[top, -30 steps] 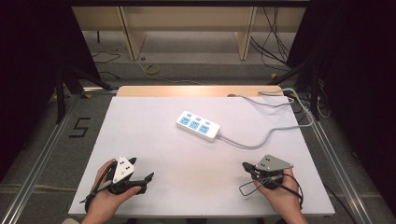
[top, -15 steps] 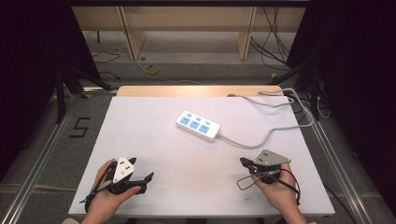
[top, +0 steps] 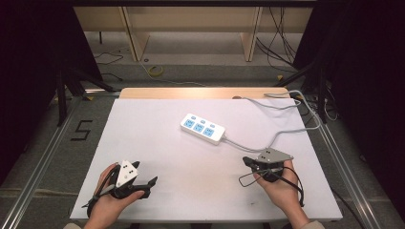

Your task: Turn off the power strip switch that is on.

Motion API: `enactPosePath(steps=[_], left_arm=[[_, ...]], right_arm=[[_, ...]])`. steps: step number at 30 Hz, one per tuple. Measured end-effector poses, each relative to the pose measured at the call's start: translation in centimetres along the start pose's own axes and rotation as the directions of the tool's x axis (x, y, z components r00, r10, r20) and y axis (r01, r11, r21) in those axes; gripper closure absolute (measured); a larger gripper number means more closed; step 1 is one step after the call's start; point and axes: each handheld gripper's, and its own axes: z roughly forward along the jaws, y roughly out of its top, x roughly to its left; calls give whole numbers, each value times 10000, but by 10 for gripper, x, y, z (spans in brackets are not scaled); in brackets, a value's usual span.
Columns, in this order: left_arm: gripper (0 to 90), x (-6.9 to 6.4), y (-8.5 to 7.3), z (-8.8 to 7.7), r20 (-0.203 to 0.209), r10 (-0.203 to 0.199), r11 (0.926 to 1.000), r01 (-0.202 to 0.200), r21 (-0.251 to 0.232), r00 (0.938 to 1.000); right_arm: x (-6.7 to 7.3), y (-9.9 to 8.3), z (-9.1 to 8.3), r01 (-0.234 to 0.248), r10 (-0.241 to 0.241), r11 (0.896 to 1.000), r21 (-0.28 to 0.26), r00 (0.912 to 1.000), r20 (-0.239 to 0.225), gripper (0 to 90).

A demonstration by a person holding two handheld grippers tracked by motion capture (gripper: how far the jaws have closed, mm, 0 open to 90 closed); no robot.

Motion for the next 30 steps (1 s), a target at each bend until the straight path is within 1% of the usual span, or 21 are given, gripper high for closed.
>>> enactPosePath(steps=[6, 19, 23, 30], left_arm=[[200, 0, 0, 0, 9, -14, 10000, 14, 21, 10000], [200, 0, 0, 0, 28, 32, 10000, -33, 89, 10000], [200, -1, 0, 1, 60, 29, 9999, -30, 97, 10000], [201, -2, -1, 1, 78, 47, 9999, -48, 96, 10000]], right_arm=[[-1, 6, 5, 104, -104, 9999, 37, 9999, 5, 900], [-3, 16, 13, 141, -143, 9997, 189, 9999, 64, 900], [-4, 19, 15, 201, -202, 9997, 154, 9997, 95, 900], [-7, 25, 17, 129, -133, 9997, 189, 9997, 189, 900]])
